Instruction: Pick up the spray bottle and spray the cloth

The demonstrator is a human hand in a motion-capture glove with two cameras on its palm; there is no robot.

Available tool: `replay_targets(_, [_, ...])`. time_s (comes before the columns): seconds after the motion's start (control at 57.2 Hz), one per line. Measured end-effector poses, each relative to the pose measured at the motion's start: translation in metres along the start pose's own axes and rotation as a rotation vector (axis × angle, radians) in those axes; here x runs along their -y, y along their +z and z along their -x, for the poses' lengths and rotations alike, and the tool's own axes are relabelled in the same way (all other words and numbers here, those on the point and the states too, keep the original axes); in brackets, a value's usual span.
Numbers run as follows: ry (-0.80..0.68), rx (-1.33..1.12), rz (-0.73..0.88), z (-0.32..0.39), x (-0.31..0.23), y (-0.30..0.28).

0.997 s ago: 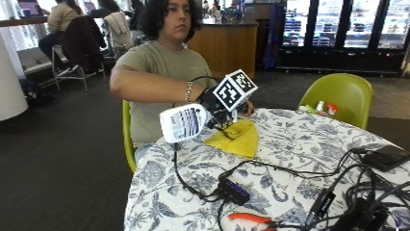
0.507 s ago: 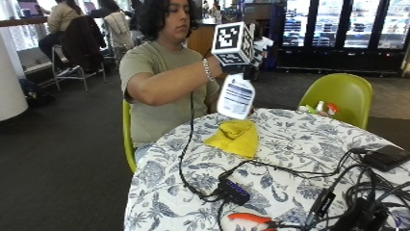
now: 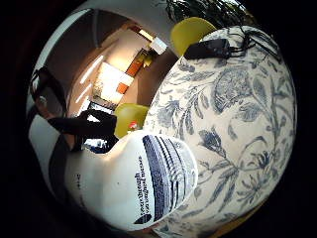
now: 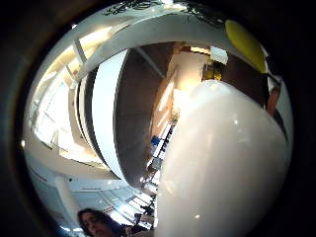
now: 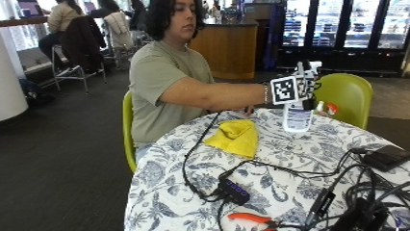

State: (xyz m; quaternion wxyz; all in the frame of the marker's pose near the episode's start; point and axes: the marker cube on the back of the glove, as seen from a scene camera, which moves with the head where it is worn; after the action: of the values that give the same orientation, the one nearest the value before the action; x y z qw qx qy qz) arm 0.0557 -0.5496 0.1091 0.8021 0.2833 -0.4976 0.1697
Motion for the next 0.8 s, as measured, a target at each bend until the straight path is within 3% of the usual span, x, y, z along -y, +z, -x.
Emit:
replay_targets(0.472, [-0.02, -0.079, 0.026, 0.0, -0.001, 0.006])
replay_targets(0.647, [0.023, -0.172, 0.483, -0.018, -0.029, -0.025])
replay_targets(0.804, [-0.101, -0.373, 0.605, -0.027, -0.075, -0.108])
